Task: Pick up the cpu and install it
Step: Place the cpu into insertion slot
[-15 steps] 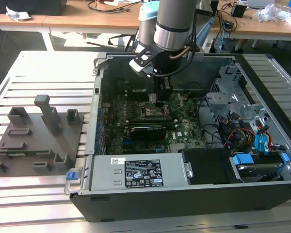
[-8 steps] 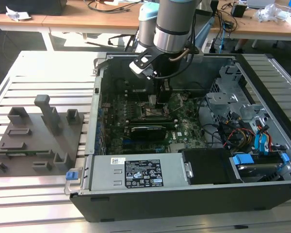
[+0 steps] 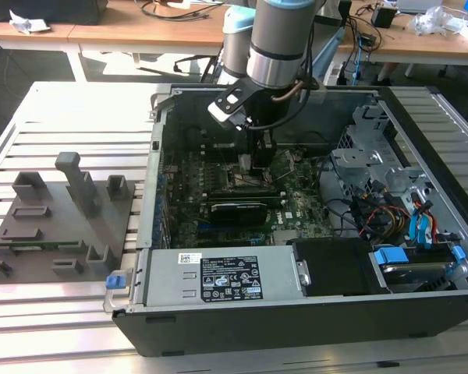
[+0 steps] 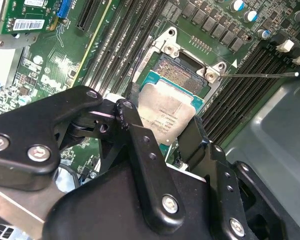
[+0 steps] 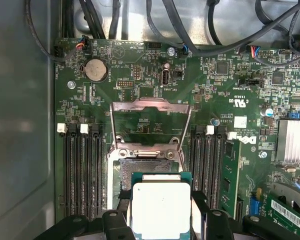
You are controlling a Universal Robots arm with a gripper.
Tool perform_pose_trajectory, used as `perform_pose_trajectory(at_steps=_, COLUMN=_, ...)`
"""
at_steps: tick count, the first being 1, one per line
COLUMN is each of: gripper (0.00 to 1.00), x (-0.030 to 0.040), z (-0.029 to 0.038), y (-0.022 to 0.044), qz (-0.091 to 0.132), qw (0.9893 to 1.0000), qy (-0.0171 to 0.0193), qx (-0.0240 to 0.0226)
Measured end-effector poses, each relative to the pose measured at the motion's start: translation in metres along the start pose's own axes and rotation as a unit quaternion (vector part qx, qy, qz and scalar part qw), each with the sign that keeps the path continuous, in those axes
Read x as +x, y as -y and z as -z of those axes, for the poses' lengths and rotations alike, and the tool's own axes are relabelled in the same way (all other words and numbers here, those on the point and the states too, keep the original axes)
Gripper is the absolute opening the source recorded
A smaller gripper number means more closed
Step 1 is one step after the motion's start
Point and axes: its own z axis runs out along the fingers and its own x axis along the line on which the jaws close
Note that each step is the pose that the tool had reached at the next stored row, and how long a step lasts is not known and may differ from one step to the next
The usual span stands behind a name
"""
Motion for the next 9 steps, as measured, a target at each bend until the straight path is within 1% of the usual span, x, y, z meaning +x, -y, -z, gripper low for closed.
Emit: perform_pose_trajectory(at_steps=9, gripper=0.55, x=0.0003, z=-0.006, y=-0.0004, qz=0.0, qw=1.0, qy=0.0, qx=0.0)
